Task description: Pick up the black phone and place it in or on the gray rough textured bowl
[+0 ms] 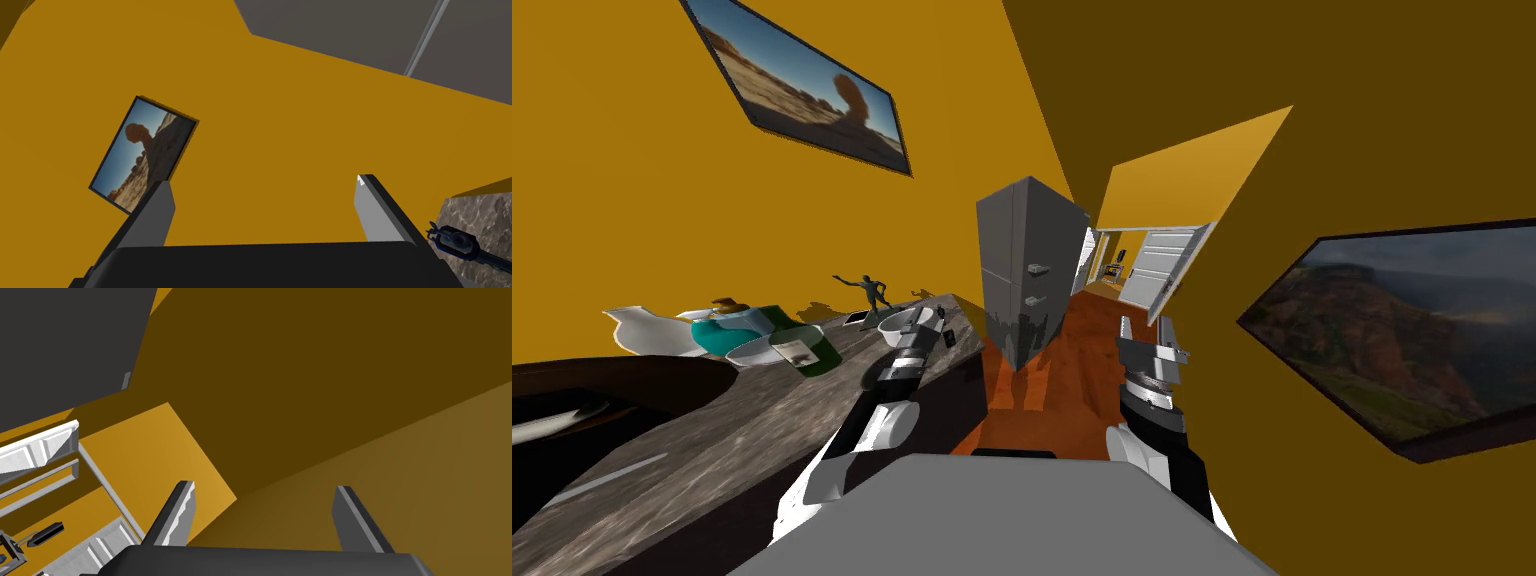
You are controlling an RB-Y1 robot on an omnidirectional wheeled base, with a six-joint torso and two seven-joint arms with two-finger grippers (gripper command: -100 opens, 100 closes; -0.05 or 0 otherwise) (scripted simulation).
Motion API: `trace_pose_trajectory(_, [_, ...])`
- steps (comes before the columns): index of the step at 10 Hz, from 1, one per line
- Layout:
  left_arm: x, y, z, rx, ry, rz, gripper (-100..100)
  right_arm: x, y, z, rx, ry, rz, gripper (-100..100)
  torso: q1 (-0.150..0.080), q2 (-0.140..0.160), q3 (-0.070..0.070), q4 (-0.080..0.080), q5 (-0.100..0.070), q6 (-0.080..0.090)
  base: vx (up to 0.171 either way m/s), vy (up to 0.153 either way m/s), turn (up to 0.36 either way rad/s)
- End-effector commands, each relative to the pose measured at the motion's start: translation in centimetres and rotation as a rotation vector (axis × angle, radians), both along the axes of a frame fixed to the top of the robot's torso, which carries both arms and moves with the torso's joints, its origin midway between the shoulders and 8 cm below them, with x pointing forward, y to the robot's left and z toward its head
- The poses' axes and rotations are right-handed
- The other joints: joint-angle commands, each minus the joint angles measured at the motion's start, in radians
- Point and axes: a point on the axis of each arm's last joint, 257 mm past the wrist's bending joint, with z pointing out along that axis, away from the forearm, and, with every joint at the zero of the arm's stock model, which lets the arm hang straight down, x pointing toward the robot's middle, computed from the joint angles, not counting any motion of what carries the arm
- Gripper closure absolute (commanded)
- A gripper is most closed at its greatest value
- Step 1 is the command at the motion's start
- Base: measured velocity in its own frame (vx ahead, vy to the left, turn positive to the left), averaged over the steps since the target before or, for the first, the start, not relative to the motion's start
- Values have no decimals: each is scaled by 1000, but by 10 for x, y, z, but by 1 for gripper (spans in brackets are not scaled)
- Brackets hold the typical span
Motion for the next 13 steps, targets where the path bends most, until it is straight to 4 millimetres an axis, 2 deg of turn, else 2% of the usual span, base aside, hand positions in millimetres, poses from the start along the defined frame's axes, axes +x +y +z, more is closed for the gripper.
trace_pose_trajectory(1, [4, 11, -14, -81, 12, -13, -100, 0, 0, 0, 0, 0, 0, 0, 0, 0, 0, 0, 0, 0, 127, -164, 160])
trace_pose_trajectory(2, [4, 11, -14, -90, 11, -14, -100, 0, 0, 0, 0, 0, 0, 0, 2, -1, 0, 0, 0, 0, 79, -113, 68])
trace_pose_trajectory(6, [13, 27, -55, -318, 39, -41, -100, 0, 0, 0, 0, 0, 0, 0, 5, 0, 0, 0, 1, 0, 97, -112, 179])
trace_pose_trajectory(7, [13, 28, -55, -329, 38, -41, -100, 0, 0, 0, 0, 0, 0, 0, 5, -2, -1, 0, 1, 0, 95, -76, 46])
trace_pose_trajectory(13, [14, 40, -128, -695, 67, -54, -100, 0, 0, 0, 0, 0, 0, 0, 12, 0, 0, 0, 2, 0, 100, -35, 135])
